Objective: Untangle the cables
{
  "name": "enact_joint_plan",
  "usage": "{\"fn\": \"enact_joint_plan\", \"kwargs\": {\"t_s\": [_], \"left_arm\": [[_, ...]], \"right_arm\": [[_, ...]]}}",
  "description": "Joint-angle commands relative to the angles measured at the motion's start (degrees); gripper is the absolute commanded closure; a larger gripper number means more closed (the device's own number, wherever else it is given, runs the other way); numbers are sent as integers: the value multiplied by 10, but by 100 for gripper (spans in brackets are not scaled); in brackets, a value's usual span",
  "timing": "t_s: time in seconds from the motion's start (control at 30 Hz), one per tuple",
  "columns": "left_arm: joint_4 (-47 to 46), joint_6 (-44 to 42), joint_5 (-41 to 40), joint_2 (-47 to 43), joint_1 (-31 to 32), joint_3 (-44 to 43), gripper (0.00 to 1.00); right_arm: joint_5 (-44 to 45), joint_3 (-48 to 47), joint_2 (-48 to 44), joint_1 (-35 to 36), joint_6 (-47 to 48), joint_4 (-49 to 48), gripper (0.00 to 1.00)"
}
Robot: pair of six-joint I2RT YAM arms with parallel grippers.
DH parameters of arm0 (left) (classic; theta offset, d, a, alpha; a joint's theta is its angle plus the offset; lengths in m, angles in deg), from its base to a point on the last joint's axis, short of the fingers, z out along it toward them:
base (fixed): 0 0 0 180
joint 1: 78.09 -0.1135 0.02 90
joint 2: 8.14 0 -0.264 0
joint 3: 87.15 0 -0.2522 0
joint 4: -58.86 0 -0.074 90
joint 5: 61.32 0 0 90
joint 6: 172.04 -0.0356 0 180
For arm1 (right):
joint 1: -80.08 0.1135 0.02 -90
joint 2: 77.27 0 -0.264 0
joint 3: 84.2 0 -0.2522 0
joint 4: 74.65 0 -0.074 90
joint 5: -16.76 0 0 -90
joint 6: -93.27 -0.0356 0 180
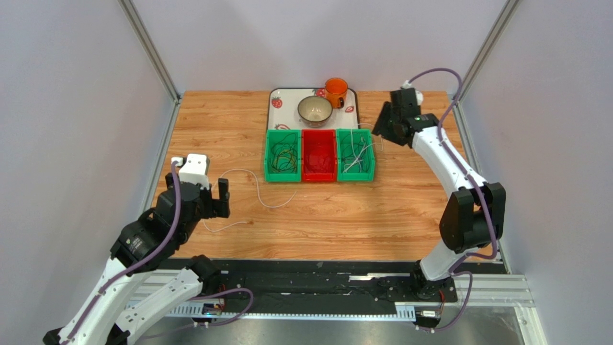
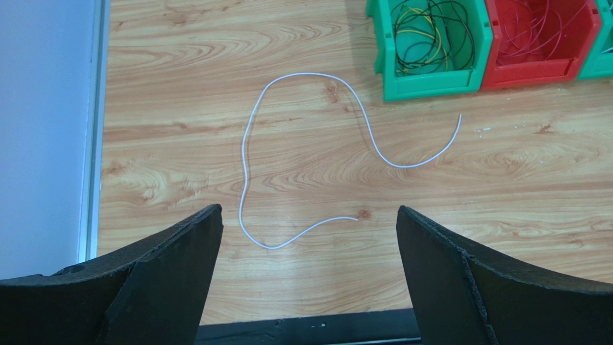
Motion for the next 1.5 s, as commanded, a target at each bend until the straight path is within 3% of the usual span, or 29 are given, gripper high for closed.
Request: {"fn": "enact_joint_plan", "kwargs": {"t_s": [0.0,0.37,0.77,1.13,1.2,1.3,1.33,1.47], "left_arm": [[-18,-11,1,-4,-2,4,2],[-20,-12,1,-1,-2,7,2],[-20,-14,2,11,-4,7,2],[-20,-15,4,18,-9,7,2],[-20,-15,4,18,-10,7,2],[-20,-16,5,19,-11,7,2],[-20,-16,5,19,-11,7,2],[-20,-16,5,18,-11,6,2]], "right_arm": [[-68,-16,37,-84,-59,-7,43],[-66,-210,257,-96,100,37,46],[-22,-280,337,-96,171,43,47],[-66,-289,367,-96,181,27,50],[-62,-291,371,-96,184,27,52],[-61,-296,375,-97,183,27,66],[-61,-296,376,-96,182,28,75],[-56,-298,378,-96,184,27,83]]}}
